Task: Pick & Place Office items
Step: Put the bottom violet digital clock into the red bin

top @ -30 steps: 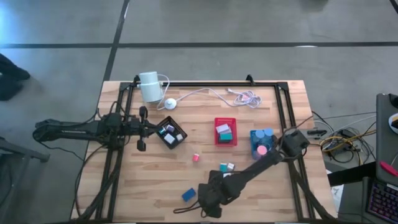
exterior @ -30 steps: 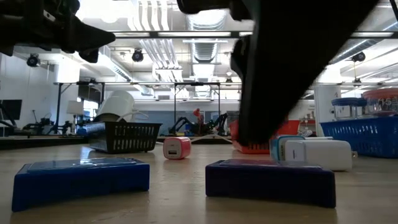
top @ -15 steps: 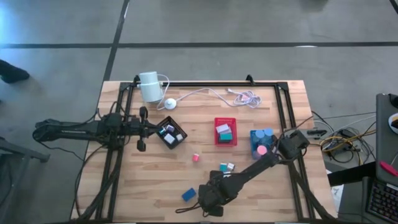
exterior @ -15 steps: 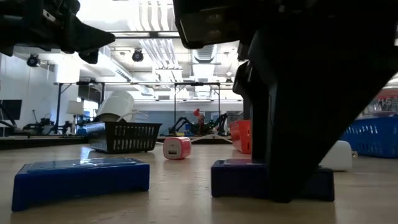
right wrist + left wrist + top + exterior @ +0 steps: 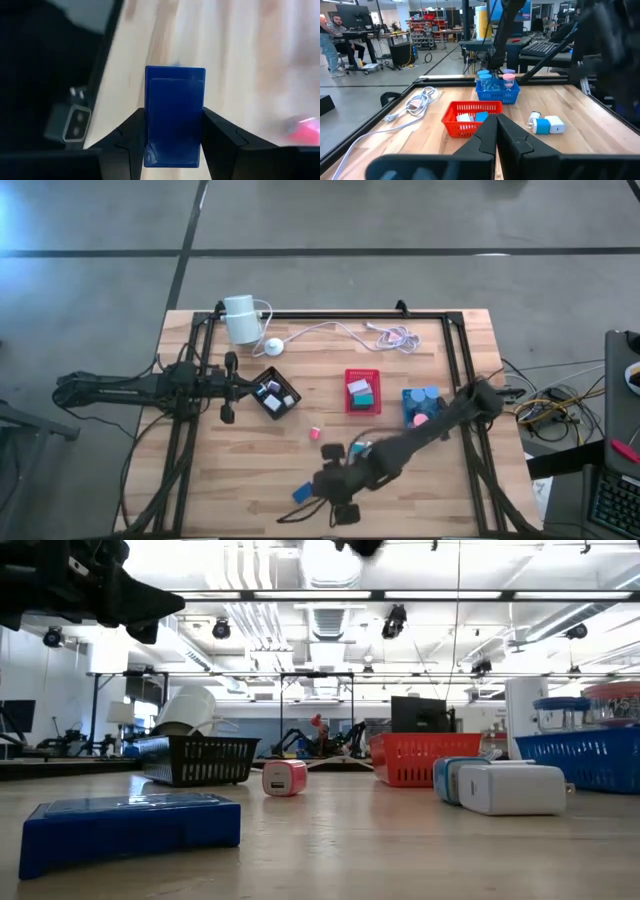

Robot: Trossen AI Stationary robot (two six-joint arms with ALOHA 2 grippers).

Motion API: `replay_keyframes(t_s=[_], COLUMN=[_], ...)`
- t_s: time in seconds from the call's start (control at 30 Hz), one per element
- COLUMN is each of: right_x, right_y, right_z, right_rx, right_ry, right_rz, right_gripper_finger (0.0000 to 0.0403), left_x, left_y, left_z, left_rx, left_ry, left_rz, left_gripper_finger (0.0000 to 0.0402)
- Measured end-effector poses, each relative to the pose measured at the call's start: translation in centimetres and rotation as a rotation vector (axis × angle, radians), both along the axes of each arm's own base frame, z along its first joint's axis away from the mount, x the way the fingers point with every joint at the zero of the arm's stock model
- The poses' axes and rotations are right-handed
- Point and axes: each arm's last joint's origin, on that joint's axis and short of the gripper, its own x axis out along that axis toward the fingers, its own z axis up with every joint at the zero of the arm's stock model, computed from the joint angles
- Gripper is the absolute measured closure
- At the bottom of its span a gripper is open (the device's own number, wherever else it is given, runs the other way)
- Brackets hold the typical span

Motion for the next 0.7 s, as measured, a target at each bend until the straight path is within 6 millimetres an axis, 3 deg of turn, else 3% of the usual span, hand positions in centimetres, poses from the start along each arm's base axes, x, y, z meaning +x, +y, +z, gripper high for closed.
replay_keyframes(t_s=[0.13, 0.23, 0.4, 0.53, 0.7], right_x=[-0.9, -2.3, -6.9, -11.8, -17.8], right_y=[-3.9, -7.0, -11.9, -15.7, -18.7], right_z=[4.4, 6.4, 8.8, 9.0, 7.8], right_rx=[0.002, 0.007, 0.058, 0.081, 0.105], right_ry=[-0.154, -0.255, -0.444, -0.548, -0.674], right_rz=[-0.009, -0.023, -0.075, -0.166, -0.214], right_gripper_finger=[0.0262, 0.0262, 0.0262, 0.0262, 0.0262], left_x=[0.0, 0.0, 0.0, 0.0, 0.0], left_y=[0.0, 0.0, 0.0, 0.0, 0.0], left_z=[0.0, 0.0, 0.0, 0.0, 0.0], left_rx=[0.0, -0.006, -0.016, -0.017, 0.019], left_ry=[0.0, 0.0, 0.0, 0.0, 0.001], left_rz=[0.0, 0.0, 0.001, 0.001, 0.011], left_gripper_finger=[0.0389, 0.039, 0.039, 0.039, 0.039])
